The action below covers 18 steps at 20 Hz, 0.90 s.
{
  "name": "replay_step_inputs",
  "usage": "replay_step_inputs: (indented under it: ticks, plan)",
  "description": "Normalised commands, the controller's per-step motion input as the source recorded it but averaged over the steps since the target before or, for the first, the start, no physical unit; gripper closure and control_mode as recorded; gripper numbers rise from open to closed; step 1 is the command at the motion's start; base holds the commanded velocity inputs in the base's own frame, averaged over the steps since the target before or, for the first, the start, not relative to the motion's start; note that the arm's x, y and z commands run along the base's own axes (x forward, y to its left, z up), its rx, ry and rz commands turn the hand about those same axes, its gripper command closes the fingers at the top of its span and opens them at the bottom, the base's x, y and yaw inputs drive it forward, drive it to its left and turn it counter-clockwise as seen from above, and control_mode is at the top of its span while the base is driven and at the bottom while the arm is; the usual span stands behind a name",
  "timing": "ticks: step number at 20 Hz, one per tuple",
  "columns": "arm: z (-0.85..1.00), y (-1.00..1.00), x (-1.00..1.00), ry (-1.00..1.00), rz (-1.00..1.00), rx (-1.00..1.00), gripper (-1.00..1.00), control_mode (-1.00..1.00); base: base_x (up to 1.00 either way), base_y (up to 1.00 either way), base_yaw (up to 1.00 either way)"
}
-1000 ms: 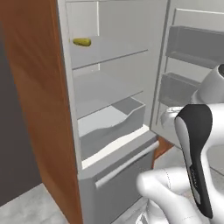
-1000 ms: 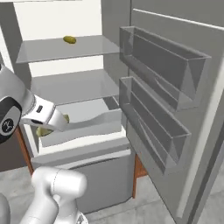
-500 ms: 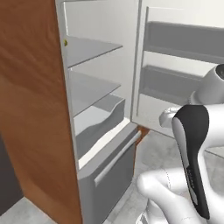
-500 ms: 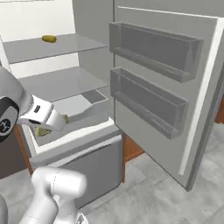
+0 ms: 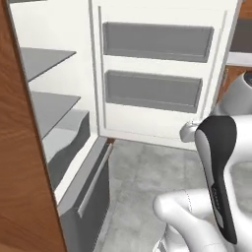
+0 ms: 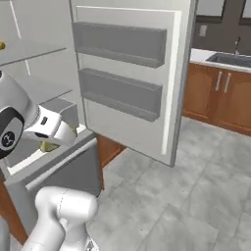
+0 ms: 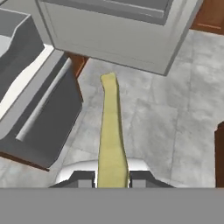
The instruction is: Retrieve the butter from the fridge and place it on a plate on the dining table. Then retrieve the butter knife by the fridge and place it near the plate.
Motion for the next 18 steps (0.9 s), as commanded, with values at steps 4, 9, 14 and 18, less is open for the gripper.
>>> replay_step_inputs:
  ticks: [4,9,14,18]
  plan:
    - [0.00,0.00,0.00,0.00,0.00,0.00,1.00,1.00,-0.78,0.00,-0.64]
    - [0.00,0.00,0.00,0.00,0.00,0.00,1.00,1.00,-0.81,0.00,-0.63]
    - [0.00,0.00,0.00,0.00,0.00,0.00,1.00,1.00,-0.59,-0.06,-0.58]
    - [0.00,0.00,0.00,0.00,0.00,0.00,1.00,1.00,-0.39,-0.05,-0.56]
